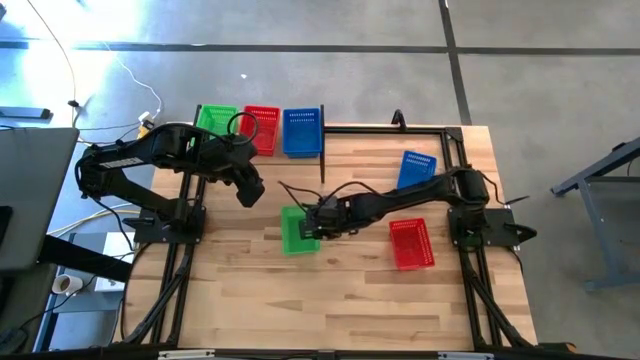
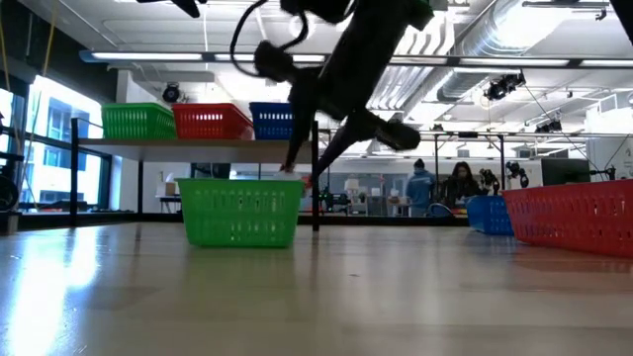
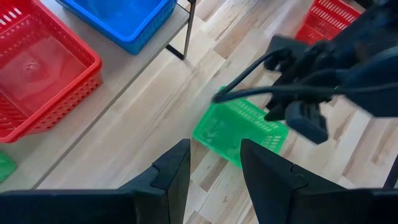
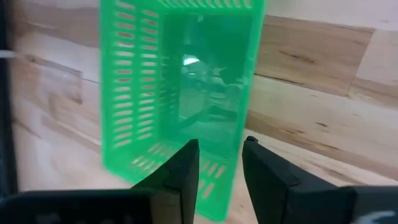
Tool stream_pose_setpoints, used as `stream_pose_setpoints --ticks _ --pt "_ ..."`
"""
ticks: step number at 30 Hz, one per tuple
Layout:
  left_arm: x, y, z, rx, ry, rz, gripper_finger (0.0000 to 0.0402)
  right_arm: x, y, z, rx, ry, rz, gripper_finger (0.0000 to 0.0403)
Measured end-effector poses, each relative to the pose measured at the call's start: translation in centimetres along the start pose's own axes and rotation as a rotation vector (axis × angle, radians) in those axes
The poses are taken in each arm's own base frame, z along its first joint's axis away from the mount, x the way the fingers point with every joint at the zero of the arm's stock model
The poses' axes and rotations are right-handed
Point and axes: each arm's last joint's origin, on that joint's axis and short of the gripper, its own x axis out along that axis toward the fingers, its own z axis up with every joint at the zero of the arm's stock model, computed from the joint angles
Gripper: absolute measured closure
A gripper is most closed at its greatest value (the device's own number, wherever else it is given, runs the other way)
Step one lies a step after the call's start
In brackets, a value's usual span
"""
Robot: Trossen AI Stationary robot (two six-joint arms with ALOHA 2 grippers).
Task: Stack baskets on shelf by color
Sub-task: Stack the green basket on top of the red baskets on the shelf
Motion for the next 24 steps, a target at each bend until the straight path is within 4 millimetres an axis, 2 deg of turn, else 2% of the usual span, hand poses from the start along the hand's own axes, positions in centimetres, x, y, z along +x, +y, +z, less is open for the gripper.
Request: stream_pose_setpoints --ticks 10,17,24 --pt "0.0 -0.1 0.0 -0.028 -0.005 -0.004 0.0271 -6.8 -0.3 0.4 -0.083 -0.155 -0.024 0.0293" --pt "1.0 -1.2 0.0 -0.066 -0.007 0.036 0.0271 -12.7 -1.3 2.8 -0.146 -0.324 -0.031 0.0293" --pt "3.4 -2.9 0.2 -0.138 0.035 0.086 0.0271 -18.2 -2.9 5.9 -0.29 -0.428 -0.017 0.0293"
